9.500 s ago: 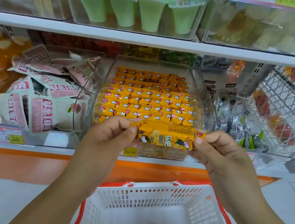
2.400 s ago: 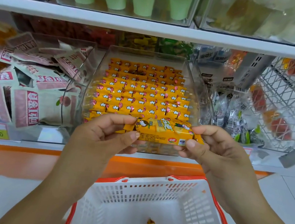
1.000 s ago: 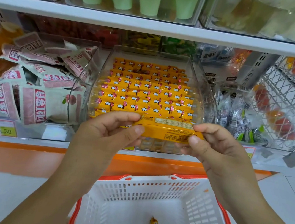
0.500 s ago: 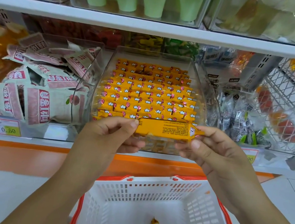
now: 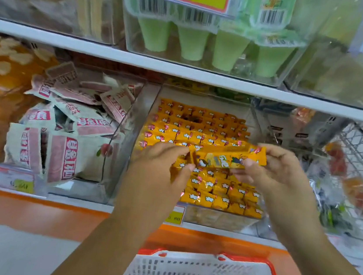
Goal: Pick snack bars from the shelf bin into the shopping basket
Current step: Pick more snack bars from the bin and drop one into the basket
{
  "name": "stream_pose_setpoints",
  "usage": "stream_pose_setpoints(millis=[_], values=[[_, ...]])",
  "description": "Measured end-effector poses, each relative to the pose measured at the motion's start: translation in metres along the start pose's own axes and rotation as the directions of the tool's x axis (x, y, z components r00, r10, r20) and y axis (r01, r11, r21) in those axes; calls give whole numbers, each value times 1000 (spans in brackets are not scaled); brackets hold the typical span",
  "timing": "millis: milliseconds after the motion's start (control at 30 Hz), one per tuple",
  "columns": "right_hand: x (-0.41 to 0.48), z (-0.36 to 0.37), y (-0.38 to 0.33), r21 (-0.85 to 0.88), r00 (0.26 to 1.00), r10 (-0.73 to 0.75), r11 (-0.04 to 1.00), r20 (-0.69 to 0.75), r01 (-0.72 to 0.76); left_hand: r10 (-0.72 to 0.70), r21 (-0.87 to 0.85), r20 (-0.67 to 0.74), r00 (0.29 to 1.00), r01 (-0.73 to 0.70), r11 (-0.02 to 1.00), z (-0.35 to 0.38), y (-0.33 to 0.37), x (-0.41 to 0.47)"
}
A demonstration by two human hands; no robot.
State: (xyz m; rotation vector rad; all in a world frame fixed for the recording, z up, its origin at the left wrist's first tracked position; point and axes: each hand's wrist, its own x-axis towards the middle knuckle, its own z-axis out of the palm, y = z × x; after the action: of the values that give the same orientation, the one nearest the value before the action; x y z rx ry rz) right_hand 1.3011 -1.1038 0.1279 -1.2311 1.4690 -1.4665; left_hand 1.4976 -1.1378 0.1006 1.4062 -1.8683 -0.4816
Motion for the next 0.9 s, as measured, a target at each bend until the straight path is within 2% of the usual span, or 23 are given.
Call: stream_pose_setpoints(millis=[133,233,300,400,500,633,767,900], values=[[60,27,-5,-292,990,-140,948,-28,126,77,192,74,994,-90,977,0,-12,12],[99,48,0,-524,977,-214,832,0,183,84,218,167,982,-119,969,9,-23,13],[124,55,6,-645,970,-233,732,67,220,71,244,192,979,-118,963,16,-28,11],[154,62,9,-762,957,-183,580,225,290,56,282,187,981,-108,953,22,-30,11],[175,67,17,-770,904,-84,494,419,403,53,282,161,986,-97,955,24,-31,12],[194,75,42,-806,856,15,347,517,480,43,289,154,987,-86,954,27,-32,13],[204,75,47,-808,847,58,343,528,480,40,286,144,989,-80,955,28,-33,12],[204,86,35,-712,847,-146,480,512,513,43,279,134,990,-80,957,28,-33,12]])
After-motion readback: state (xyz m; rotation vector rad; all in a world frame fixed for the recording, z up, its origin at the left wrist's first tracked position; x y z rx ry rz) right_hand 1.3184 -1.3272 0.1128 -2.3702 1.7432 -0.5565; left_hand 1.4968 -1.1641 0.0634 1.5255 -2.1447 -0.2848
